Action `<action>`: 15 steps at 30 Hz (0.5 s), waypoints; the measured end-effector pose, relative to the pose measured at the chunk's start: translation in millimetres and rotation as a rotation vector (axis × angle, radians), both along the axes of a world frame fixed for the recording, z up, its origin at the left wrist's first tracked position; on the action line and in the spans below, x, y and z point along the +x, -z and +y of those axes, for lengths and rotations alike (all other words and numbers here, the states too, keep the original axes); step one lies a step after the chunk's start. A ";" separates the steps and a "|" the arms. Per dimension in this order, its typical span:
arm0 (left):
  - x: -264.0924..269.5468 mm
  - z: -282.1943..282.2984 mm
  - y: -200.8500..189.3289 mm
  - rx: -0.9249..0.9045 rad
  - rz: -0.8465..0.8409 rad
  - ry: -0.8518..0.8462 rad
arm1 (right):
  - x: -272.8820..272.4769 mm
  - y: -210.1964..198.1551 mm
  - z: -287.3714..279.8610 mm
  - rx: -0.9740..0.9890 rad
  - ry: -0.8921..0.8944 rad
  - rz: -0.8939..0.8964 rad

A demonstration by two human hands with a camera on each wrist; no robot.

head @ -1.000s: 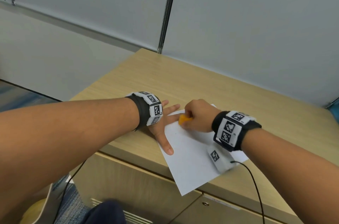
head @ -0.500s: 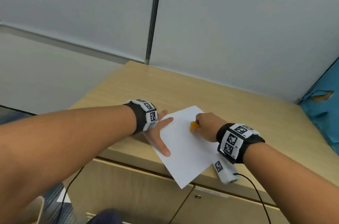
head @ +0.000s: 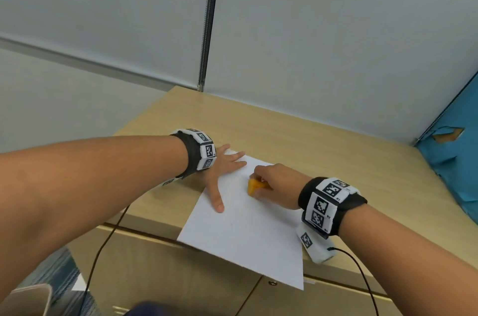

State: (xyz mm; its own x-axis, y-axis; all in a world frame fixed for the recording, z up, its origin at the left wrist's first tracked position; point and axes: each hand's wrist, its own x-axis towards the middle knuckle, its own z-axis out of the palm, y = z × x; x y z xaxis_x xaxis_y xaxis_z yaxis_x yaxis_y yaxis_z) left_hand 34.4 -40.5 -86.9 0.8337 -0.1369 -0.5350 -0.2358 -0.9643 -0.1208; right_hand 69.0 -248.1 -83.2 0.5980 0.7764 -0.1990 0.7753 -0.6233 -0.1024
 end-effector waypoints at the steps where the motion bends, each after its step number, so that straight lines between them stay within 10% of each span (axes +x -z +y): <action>1: 1.8 2.4 3.2 0.002 0.011 0.004 | -1.5 -1.4 0.7 0.010 -0.027 0.001; 10: 8.6 14.3 29.7 -0.040 -0.010 0.046 | -39.2 -4.4 40.7 -0.031 -0.259 -0.007; 15: 1.8 18.0 30.2 -0.095 -0.048 0.001 | 10.8 -4.5 49.0 -0.141 -0.085 -0.229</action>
State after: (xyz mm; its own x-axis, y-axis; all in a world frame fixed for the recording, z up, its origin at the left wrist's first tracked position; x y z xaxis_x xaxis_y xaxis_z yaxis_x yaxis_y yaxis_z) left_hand 36.2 -22.5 -117.1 0.8577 -0.1865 -0.4792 -0.2334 -0.9716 -0.0395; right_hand 79.8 -199.1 -78.7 0.5739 0.7998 -0.1759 0.8182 -0.5510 0.1644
